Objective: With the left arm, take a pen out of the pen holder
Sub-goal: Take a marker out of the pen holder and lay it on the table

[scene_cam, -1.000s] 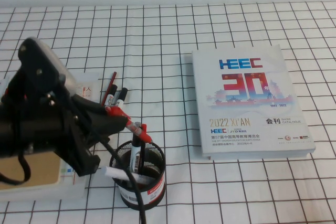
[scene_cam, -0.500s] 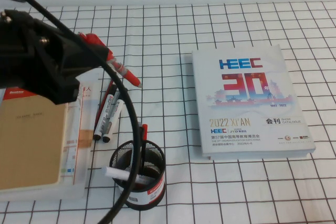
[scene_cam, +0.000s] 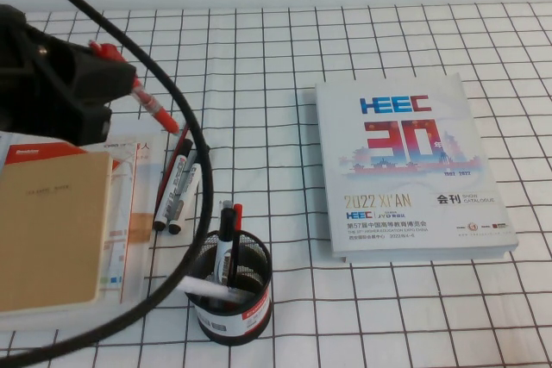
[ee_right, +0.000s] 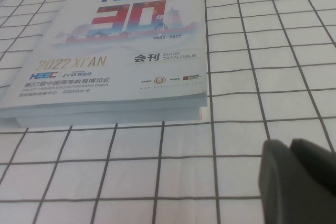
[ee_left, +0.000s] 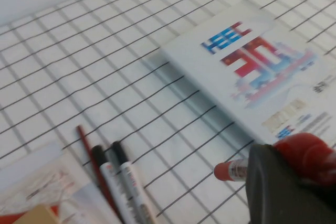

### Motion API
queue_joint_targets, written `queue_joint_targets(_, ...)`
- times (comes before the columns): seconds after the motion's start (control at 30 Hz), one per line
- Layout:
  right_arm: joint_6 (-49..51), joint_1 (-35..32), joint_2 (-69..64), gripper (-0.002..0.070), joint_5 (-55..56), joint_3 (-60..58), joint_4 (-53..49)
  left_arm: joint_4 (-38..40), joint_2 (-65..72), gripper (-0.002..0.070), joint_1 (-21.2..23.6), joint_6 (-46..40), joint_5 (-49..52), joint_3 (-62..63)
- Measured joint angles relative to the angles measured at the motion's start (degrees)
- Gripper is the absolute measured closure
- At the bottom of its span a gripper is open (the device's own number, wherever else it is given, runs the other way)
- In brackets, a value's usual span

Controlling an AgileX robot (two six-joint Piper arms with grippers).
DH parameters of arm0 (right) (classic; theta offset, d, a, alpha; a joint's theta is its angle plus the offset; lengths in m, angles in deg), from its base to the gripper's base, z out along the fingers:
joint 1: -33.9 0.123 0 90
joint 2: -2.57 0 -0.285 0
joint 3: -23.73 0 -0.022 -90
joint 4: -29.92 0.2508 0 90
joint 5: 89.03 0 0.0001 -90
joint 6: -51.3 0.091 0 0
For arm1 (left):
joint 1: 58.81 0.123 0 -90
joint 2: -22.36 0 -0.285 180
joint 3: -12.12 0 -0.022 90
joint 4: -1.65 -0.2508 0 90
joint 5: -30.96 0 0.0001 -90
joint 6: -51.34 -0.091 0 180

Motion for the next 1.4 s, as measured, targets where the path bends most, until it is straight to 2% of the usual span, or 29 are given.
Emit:
queue_joint_targets(0.13, 0.0, 0.0, 0.0, 0.0691, 0.0, 0.0, 0.0, -13.59, 1.12, 0.0601, -3.17, 11.73, -0.15, 1.46)
queue_joint_targets(0.43, 0.0, 0.0, 0.0, 0.0691, 0.0, 0.0, 0.0, -24.2, 8.95, 0.0601, -9.31, 24.52, 6.57, 7.62)
queue_joint_targets(0.73, 0.0, 0.0, 0.0, 0.0691, 0.0, 0.0, 0.0, -25.92, 22.38, 0.0601, -9.3, 26.53, 22.41, 22.27)
queue_joint_targets(1.0, 0.0, 0.0, 0.0, 0.0691, 0.0, 0.0, 0.0, -26.93, 32.34, 0.0601, -9.3, 28.4, 23.01, 31.65)
queue_joint_targets(1.4, 0.0, 0.0, 0.0, 0.0691, 0.0, 0.0, 0.0, -25.7, 42.66, 0.0601, -9.2, 27.56, 23.01, 32.09)
